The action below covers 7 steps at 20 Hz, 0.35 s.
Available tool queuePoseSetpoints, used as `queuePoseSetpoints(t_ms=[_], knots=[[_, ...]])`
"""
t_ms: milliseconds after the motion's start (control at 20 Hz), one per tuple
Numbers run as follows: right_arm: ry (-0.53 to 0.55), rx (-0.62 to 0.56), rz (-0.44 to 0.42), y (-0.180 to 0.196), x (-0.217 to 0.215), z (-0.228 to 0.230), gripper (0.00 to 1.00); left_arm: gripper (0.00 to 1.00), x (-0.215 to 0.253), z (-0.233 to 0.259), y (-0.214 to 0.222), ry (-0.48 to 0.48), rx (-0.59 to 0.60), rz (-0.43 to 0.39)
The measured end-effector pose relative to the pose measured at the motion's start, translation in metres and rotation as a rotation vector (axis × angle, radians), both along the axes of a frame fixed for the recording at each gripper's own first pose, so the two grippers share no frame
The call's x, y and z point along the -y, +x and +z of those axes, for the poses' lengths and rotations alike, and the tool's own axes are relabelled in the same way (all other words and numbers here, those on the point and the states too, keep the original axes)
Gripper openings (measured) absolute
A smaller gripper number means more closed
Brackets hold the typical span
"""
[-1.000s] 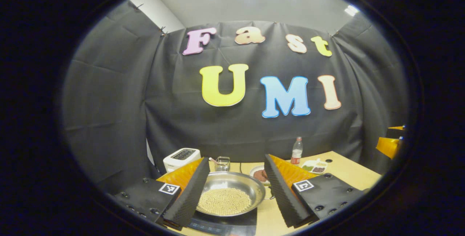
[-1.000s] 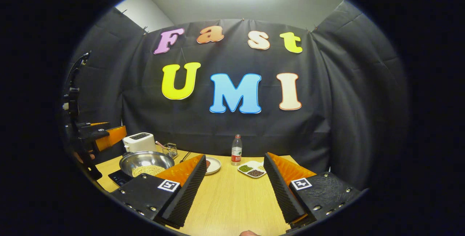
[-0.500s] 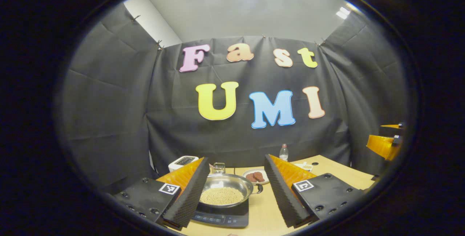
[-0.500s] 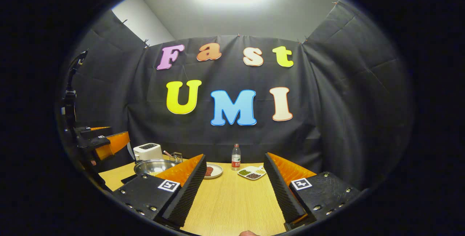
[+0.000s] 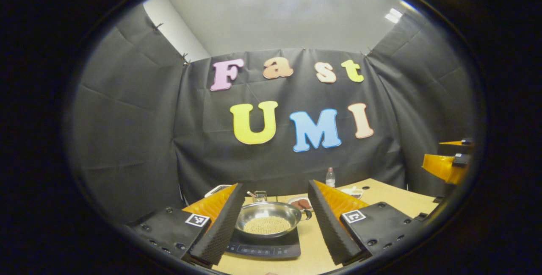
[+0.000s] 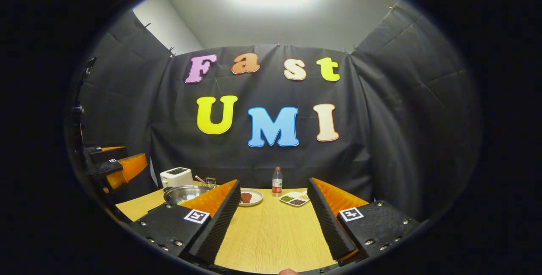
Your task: First push the handle of the pot to place it horizontally, then grasp the pot with both hands and set it on the induction cooktop.
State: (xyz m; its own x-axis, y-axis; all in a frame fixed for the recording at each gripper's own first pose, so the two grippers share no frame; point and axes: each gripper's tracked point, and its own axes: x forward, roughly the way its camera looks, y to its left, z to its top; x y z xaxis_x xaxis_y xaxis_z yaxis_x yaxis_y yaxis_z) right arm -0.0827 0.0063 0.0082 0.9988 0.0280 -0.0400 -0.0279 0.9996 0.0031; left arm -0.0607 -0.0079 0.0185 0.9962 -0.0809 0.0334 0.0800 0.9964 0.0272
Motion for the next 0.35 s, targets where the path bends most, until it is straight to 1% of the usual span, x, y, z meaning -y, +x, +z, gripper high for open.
queuePoseSetpoints(t_ms=[300, 350], knots=[[-0.027, 0.018, -0.021, -0.006, 0.0045, 0.0101, 0.96, 0.98, -0.006, 0.0106, -0.0077, 0.0, 0.025, -0.008], [-0.027, 0.016, -0.024, -0.0056, 0.0044, 0.0106, 0.96, 0.9, -0.0068, 0.0109, -0.0071, 0.003, 0.028, -0.009]])
